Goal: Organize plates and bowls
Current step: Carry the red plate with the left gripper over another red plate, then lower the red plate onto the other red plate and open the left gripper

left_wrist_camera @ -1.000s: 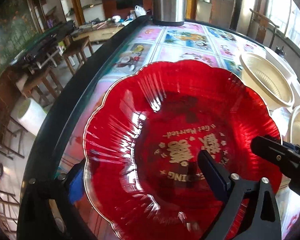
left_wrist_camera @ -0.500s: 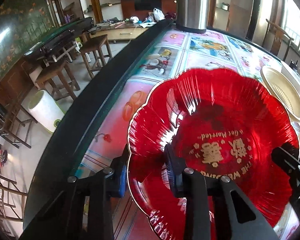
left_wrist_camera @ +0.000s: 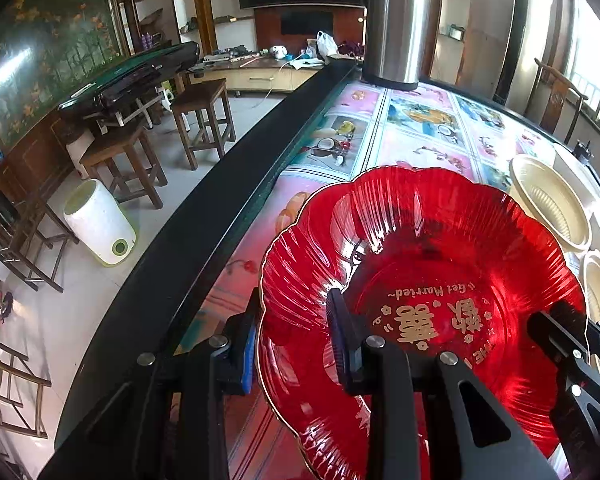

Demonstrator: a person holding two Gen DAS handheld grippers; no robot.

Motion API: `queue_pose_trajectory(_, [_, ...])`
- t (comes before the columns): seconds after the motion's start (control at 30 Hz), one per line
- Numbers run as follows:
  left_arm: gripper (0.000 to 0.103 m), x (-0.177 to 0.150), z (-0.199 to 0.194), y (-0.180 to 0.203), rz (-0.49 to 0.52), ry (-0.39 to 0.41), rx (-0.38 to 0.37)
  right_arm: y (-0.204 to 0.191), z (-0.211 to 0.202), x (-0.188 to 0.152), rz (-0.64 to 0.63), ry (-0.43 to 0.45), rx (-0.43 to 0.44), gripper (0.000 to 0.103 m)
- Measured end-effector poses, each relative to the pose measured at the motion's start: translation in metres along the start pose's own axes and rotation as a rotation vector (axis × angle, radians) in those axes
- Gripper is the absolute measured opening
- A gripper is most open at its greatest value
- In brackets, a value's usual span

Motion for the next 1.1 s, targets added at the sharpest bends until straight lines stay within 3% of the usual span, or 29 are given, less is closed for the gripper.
queue_pose_trajectory(0.3, [0.029,-0.023,-0.014,-0.003,0.013,0.001,-0.014,-0.008,-0.025,-0.024,-0.007,0.01,0.011,0.029])
queue_pose_trajectory(0.5, [0.029,-0.042,-0.009,-0.001,0.033,-0.024,-0.007,-0.01,-0.015,-0.053,-0.021,-0.046,0.005,0.029])
queue_pose_trajectory(0.77, [0.032,-0.051,-0.007,0.0,0.046,-0.019,0.005,-0.008,-0.009,-0.061,-0.031,-0.061,0.01,0.031])
queue_pose_trajectory(0.8, [0.036,-0.05,-0.007,-0.001,0.042,-0.024,0.006,-0.009,-0.009,-0.061,-0.04,-0.065,0.005,0.032])
queue_pose_trajectory(0.93, [0.069,-0.045,-0.015,-0.004,0.022,0.012,0.012,-0.01,-0.014,-0.064,-0.034,-0.078,0.043,0.033])
queue_pose_trajectory(1.1, [0.08,-0.029,-0.039,0.0,0.033,0.092,0.026,0.002,-0.029,-0.066,-0.005,-0.068,0.059,0.033])
Point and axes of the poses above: each gripper's, at about its wrist camera, not at the fingertips, and z roughly the way its jaws point, y to its right, x to its top, the point moved 8 cm from there along z, roughly the way its jaws point, and after that the axes turned 7 degrees about -x, right-handed, at the moved point
